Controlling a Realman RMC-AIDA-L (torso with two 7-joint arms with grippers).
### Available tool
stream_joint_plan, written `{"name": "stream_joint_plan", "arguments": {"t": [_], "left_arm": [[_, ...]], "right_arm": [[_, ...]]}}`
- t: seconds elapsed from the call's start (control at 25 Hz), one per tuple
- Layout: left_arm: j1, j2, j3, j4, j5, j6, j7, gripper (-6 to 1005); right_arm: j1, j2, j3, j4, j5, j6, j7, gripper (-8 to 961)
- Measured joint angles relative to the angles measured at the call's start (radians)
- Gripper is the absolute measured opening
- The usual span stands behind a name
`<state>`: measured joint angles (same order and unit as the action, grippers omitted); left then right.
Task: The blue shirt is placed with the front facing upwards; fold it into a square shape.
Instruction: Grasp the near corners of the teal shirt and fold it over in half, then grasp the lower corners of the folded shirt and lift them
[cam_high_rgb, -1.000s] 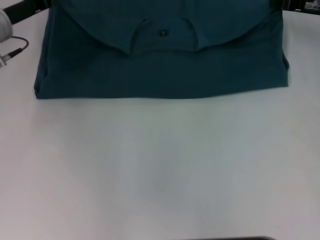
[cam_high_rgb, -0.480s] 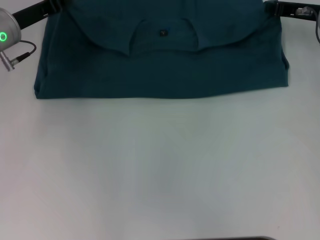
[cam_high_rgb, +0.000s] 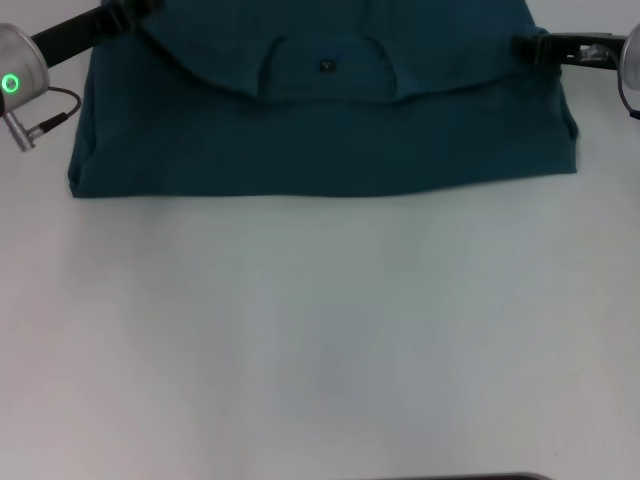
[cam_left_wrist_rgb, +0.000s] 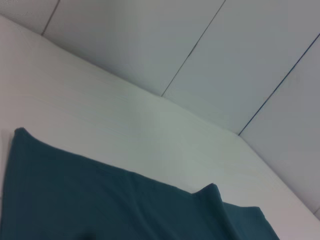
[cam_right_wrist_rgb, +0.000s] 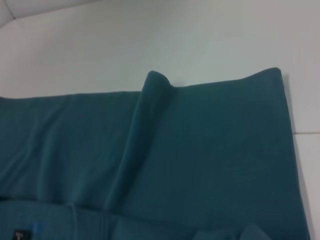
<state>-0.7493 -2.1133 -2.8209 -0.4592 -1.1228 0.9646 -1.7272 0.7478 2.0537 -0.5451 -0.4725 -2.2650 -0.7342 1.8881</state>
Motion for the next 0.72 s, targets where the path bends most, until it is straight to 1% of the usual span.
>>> {"name": "stream_joint_plan", "arguments": {"t": [0.08,0.12,0.24,0.44,0.56,0.72], "left_arm": [[0.010,-0.007,-0.001,-0.028,0.000,0.020,-0.002,119],[0.018,-0.011,-0.001,-0.049,-0.003,0.041,-0.003,174],[0.047,-0.025,0.001,-0.114,-0.035,0.104,-0.006,339],[0.086,-0.045,0.004,-0.193,-0.051,0.165,-0.007,508],[0.100,-0.047,0.004,-0.206,-0.060,0.201,-0.007,589],[0.131,-0.045,0.010,-0.250,-0.073,0.295,-0.005,684]], "right_arm": [[-0.013,0.011,-0.011,-0.025,0.001,-0.001,0.000,219],[-0.022,0.018,-0.012,-0.048,0.003,-0.011,0.000,261],[-0.060,0.036,-0.013,-0.129,0.040,-0.053,-0.010,329],[-0.089,0.033,-0.013,-0.148,0.115,-0.099,-0.059,441],[-0.112,0.034,-0.014,-0.188,0.141,-0.147,-0.068,509],[-0.144,0.033,-0.015,-0.226,0.146,-0.241,-0.078,705]]}}
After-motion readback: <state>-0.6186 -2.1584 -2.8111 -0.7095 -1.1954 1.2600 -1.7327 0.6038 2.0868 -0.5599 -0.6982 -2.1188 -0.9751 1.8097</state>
